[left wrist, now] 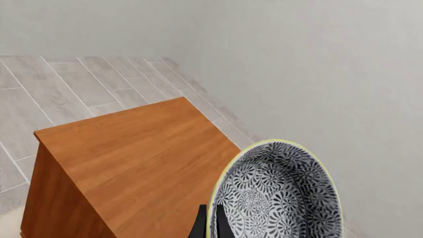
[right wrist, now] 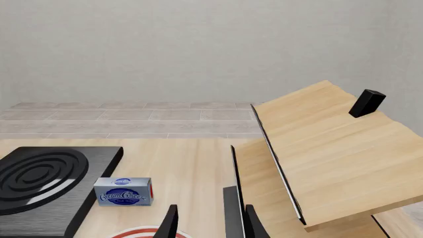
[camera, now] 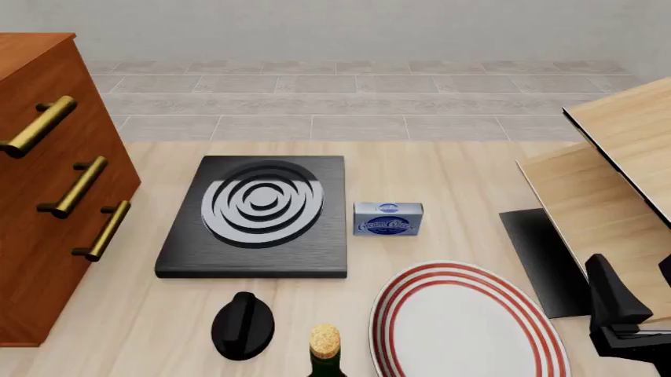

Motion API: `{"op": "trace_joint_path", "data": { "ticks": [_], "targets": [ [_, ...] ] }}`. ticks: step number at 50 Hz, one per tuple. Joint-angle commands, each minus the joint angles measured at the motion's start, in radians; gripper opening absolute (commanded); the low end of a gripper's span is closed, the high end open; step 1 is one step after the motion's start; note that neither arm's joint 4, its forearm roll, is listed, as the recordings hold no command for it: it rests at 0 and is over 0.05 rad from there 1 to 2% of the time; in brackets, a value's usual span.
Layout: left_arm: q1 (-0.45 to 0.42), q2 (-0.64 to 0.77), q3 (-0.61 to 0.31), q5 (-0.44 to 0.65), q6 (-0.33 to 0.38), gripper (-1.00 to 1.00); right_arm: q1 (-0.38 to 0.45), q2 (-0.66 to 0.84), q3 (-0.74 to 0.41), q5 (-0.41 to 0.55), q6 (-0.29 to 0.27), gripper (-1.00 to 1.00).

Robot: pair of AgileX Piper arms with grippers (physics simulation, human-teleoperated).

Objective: Put the bowl on the top of the cabinet.

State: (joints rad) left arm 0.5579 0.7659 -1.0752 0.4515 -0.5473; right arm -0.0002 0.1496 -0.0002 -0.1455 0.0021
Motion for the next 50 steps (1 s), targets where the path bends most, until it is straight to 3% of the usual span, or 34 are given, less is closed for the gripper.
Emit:
{"op": "trace_joint_path", "data": {
  "ticks": [1, 50],
  "targets": [
    [0.04, 0.049, -0.008, -0.01, -0.053, -1.0, 0.0, 0.0, 0.0, 0.0, 0.0, 1.0],
    [0.153, 0.2, -0.015, -0.07, -0.022, -1.0, 0.0, 0.0, 0.0, 0.0, 0.0, 1.0]
  ]
}}
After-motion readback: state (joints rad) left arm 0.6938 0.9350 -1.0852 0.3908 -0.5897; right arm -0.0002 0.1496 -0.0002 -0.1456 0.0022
